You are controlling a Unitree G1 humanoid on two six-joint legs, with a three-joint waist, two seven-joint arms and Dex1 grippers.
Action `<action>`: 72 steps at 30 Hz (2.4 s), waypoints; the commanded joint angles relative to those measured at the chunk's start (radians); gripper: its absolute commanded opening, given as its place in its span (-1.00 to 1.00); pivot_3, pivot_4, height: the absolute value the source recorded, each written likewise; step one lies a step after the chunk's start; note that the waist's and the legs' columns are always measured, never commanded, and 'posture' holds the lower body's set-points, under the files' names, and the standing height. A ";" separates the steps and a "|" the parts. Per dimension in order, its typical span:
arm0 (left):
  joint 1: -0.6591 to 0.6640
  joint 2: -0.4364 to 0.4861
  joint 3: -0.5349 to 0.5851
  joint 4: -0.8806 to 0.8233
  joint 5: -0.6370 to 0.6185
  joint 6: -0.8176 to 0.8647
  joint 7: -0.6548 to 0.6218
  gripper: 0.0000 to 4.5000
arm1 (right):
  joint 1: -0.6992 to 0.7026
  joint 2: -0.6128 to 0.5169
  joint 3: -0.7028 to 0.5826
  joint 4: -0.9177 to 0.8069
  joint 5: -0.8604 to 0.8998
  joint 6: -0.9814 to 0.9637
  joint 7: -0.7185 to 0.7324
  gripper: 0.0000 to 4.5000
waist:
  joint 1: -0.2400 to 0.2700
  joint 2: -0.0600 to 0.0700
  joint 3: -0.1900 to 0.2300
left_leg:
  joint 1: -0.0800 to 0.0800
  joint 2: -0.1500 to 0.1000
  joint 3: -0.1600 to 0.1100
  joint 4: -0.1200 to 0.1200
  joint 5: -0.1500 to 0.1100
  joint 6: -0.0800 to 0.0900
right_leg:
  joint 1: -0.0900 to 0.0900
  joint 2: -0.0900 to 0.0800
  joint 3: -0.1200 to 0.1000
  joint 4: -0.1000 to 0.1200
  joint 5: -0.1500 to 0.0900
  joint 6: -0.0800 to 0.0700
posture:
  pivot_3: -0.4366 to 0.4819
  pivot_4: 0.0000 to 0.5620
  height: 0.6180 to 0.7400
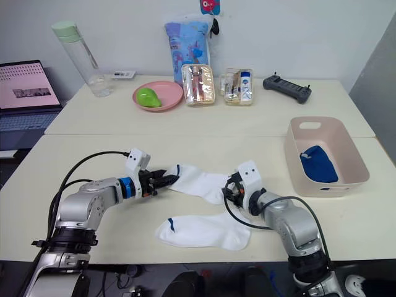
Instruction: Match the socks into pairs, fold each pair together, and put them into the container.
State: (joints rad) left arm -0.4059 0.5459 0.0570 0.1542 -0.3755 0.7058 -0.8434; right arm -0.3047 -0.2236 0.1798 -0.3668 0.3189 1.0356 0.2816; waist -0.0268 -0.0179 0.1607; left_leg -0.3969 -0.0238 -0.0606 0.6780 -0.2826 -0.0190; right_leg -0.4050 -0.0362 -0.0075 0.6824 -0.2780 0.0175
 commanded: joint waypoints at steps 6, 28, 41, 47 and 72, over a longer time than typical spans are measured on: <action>0.134 0.035 0.102 -0.238 -0.163 0.147 -0.012 -0.99 | -0.030 -0.018 -0.100 -0.042 0.062 0.062 0.022 -1.00 | -0.002 0.000 0.000 | 0.000 0.000 0.000 0.000 0.000 0.000 | 0.000 0.000 0.000 0.000 0.000 0.000 | -0.05 -0.47 0.88; 0.327 0.079 0.285 -0.534 -0.437 0.300 0.074 -0.99 | -0.060 -0.133 -0.371 -0.243 0.418 0.379 0.171 -1.00 | -0.002 0.000 0.000 | -0.001 0.001 0.000 -0.001 0.000 0.000 | 0.000 0.000 0.000 -0.001 0.000 0.000 | -0.05 -0.47 0.88; 0.676 0.134 0.305 -0.783 -0.541 0.297 0.112 -0.99 | 0.070 -0.224 -0.432 -0.396 0.588 0.534 0.182 -1.00 | 0.001 0.001 0.001 | 0.000 0.001 0.000 -0.002 0.000 0.001 | 0.001 0.000 0.000 -0.002 -0.001 -0.001 | -0.05 -0.47 0.88; 0.710 0.094 0.232 -0.762 -0.443 0.190 0.153 -0.99 | 0.155 -0.297 -0.362 -0.389 0.540 0.451 0.182 -1.00 | 0.001 0.001 0.001 | 0.000 0.001 0.001 -0.002 0.000 0.001 | 0.001 0.000 0.000 -0.002 -0.001 -0.001 | -0.05 -0.47 0.88; 0.725 0.088 0.196 -0.635 -0.293 -0.041 0.104 -0.14 | 0.276 -0.439 -0.270 -0.358 0.436 0.156 0.194 -0.08 | 0.004 0.001 0.001 | 0.000 0.001 0.001 -0.003 -0.001 0.001 | 0.001 0.000 0.000 -0.002 -0.001 -0.001 | -0.05 -0.47 0.88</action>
State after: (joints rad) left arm 0.3156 0.6141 0.2046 -0.4732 -0.6801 0.7053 -0.7338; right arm -0.0339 -0.6498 -0.0504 -0.7033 0.7633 1.2348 0.4613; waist -0.0232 -0.0168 0.1616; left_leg -0.3964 -0.0229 -0.0600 0.6754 -0.2831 -0.0182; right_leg -0.4040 -0.0363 -0.0079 0.6801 -0.2793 0.0167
